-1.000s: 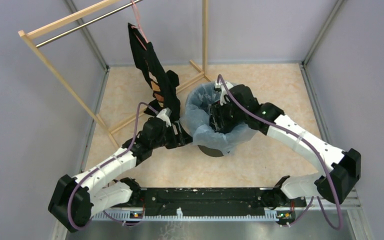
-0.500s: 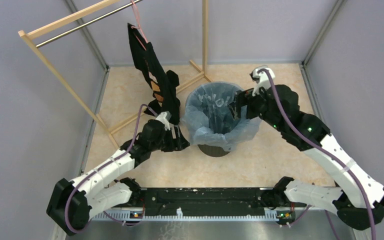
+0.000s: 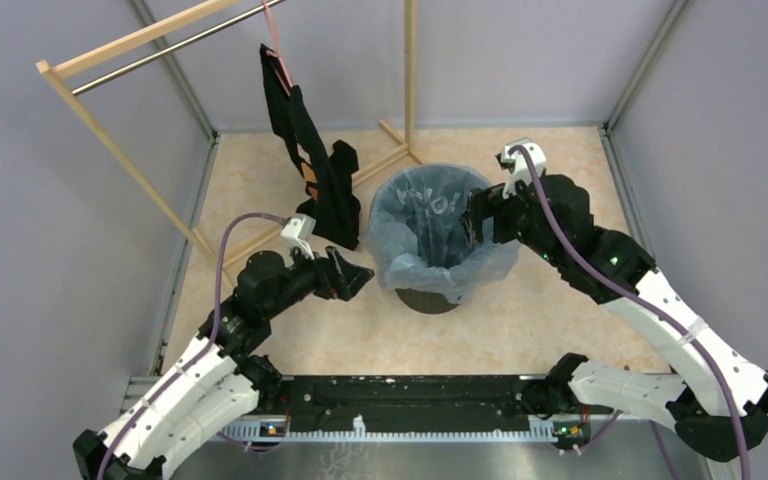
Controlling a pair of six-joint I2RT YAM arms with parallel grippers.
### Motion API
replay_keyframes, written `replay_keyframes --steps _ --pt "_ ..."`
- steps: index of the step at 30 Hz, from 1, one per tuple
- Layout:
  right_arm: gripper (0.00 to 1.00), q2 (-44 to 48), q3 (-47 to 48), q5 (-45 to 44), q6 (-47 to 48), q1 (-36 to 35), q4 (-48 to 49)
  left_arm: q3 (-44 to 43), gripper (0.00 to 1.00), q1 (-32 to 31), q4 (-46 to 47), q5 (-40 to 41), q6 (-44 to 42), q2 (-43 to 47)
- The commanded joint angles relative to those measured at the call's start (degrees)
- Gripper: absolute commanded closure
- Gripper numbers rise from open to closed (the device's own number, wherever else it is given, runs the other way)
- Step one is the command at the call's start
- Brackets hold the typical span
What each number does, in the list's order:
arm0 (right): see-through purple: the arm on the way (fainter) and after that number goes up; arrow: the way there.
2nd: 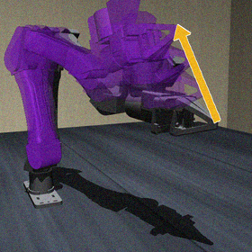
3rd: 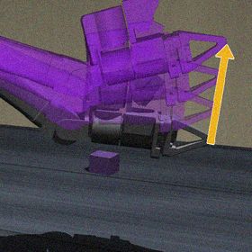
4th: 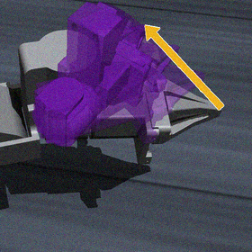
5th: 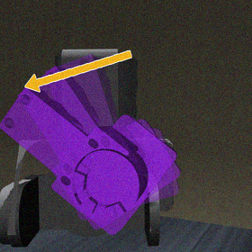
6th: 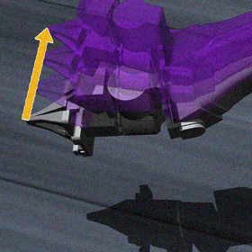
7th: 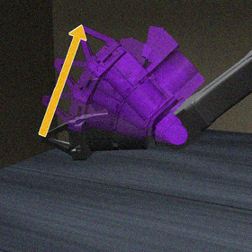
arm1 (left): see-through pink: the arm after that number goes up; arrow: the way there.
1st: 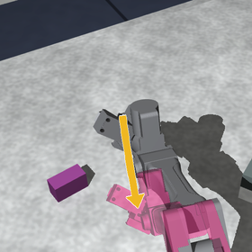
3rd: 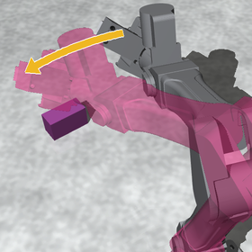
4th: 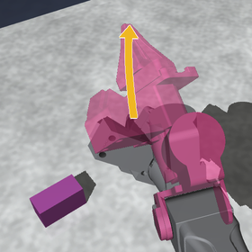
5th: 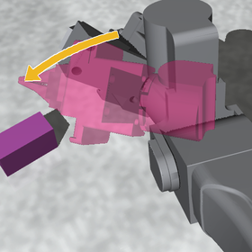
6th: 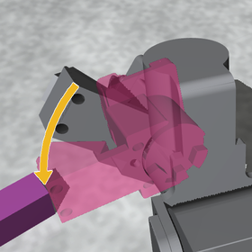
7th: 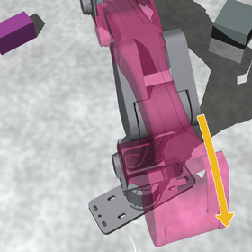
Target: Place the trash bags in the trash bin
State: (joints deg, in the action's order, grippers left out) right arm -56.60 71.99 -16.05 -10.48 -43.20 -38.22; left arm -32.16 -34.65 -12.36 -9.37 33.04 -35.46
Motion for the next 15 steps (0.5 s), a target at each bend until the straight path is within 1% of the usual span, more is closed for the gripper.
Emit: replay_keyframes --steps 1,3,5,8,10,12,15 --pt "0.09 1.6 0.0 6.6 1.3 0.0 5.6 0.8 0.02 -0.2 10.3 -6.2 0.6 -1.6" --pt "0.09 2.1 -0.1 8.2 1.6 0.0 6.2 1.8 0.02 -0.2 13.7 -5.2 0.5 -2.4" --pt "0.09 2.9 -0.3 9.4 1.8 0.0 6.5 4.2 0.02 -0.2 17.9 -2.1 1.9 -3.1" --pt "0.09 4.8 -1.4 10.7 1.8 0.0 7.5 9.1 0.02 -0.2 28.6 -1.3 2.7 -3.3" --pt "0.09 6.4 -2.4 10.9 2.0 0.0 8.0 12.2 0.02 -0.2 33.9 -0.9 3.4 -4.0" --pt "0.07 8.3 -3.4 10.7 2.2 0.0 8.4 13.9 0.02 -0.1 38.6 -2.5 3.5 -5.2" --pt "0.05 10.1 -4.4 10.1 2.9 0.0 8.7 14.2 0.02 -0.1 44.3 -8.4 3.2 -8.8"
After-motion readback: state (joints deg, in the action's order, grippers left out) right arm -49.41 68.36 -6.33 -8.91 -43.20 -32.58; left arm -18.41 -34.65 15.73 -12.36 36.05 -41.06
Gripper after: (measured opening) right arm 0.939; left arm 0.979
